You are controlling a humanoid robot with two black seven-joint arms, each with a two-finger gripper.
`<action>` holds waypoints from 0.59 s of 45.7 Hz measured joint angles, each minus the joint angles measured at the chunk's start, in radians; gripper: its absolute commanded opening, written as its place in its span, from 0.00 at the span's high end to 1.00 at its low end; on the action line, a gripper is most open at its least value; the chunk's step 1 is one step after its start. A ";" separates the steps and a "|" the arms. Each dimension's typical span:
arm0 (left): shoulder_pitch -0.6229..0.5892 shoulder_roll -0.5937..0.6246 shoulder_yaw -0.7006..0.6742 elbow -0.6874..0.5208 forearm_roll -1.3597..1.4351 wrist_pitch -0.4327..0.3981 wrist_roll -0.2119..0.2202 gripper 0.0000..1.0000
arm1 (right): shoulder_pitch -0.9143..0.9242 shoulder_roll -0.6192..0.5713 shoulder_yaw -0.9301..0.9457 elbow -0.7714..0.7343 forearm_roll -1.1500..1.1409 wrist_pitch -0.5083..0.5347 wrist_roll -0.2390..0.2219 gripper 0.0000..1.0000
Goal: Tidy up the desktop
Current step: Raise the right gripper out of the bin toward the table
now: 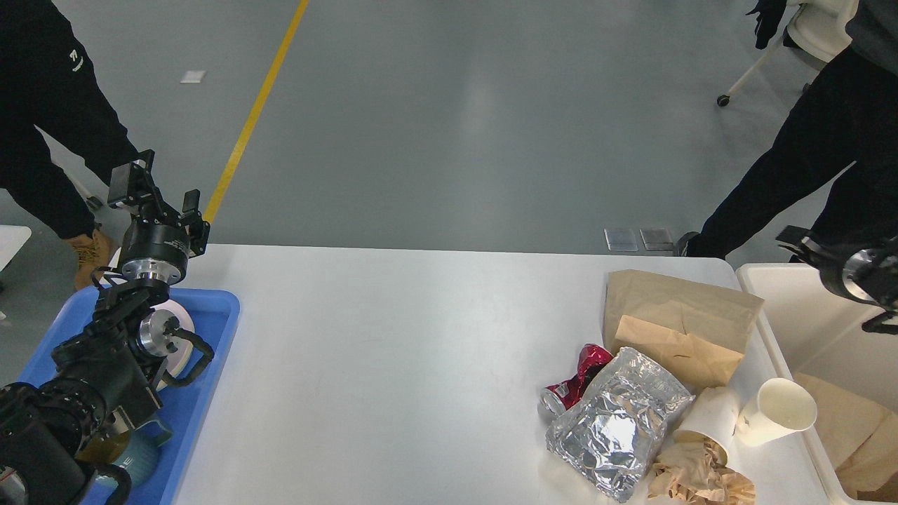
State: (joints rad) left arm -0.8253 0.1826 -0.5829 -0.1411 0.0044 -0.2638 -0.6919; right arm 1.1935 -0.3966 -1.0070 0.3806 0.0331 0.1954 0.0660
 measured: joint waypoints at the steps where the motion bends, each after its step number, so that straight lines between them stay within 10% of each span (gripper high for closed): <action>1: 0.000 0.000 0.000 0.000 0.000 0.000 0.000 0.04 | 0.021 0.014 -0.017 0.012 -0.001 0.007 0.000 0.00; 27: 0.000 0.000 0.000 0.000 0.000 0.000 0.000 0.04 | 0.638 0.153 -0.107 0.436 0.012 0.677 0.002 0.00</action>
State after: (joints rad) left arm -0.8253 0.1825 -0.5829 -0.1411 0.0046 -0.2638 -0.6918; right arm 1.8314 -0.2436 -1.1144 0.8166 0.0452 0.8725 0.0677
